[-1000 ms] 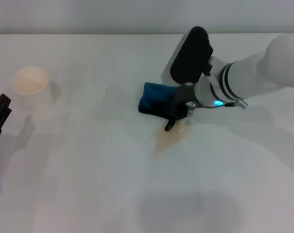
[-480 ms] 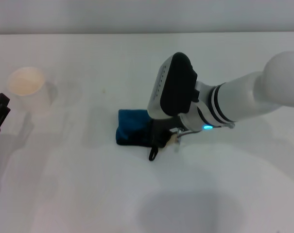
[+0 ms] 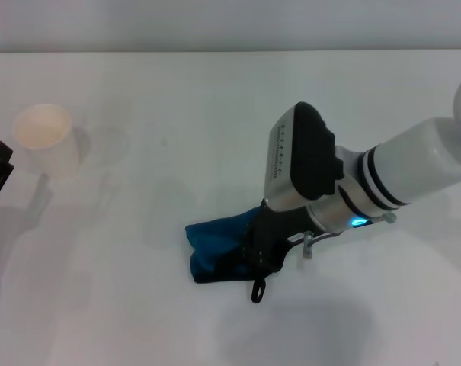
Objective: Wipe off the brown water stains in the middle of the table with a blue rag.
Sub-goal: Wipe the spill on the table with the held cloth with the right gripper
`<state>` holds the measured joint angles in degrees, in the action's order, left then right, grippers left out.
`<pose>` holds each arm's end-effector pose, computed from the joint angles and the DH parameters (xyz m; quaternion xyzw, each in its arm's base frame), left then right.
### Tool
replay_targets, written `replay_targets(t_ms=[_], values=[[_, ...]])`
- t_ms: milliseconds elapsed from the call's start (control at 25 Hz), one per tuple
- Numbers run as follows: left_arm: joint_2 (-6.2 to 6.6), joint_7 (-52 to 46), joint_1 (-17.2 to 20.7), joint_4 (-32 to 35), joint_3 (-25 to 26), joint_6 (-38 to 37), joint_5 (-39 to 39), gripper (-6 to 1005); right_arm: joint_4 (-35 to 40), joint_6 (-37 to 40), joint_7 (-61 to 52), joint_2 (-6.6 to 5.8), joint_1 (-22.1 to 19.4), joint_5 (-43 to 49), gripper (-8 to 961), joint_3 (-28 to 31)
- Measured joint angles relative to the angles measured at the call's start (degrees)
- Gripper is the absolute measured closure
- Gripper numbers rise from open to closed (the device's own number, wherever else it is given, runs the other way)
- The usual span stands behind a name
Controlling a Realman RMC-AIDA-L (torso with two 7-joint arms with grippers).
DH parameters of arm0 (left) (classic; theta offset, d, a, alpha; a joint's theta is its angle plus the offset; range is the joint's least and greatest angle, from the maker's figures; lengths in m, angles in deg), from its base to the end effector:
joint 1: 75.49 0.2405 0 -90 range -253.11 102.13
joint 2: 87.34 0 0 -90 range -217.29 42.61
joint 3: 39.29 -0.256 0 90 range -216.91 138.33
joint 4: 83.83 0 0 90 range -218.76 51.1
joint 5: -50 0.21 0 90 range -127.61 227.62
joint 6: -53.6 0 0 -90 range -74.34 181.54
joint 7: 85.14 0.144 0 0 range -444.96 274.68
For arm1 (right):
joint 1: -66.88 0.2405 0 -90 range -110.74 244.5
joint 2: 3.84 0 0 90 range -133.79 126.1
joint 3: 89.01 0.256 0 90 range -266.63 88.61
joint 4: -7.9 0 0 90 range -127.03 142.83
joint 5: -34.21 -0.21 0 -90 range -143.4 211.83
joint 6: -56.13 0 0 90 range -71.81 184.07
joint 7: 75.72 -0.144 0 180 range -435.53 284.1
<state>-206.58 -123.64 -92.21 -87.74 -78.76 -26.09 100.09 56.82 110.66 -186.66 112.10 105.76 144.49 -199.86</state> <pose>-0.3725 0.2490 -0.0125 -0.6300 -0.3982 -0.4094 0.5263 0.1876 0.3345 -0.1240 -0.9924 0.0797 -0.0792 0.0498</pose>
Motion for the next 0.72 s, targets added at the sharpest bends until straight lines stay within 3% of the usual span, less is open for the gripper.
replay_targets(t_ms=[720], values=[[0.06,0.0,-0.2,0.0,0.0,0.0,0.0,121,-5.5,-11.6,-0.1,-0.49,-0.7,8.5,850,11.5]])
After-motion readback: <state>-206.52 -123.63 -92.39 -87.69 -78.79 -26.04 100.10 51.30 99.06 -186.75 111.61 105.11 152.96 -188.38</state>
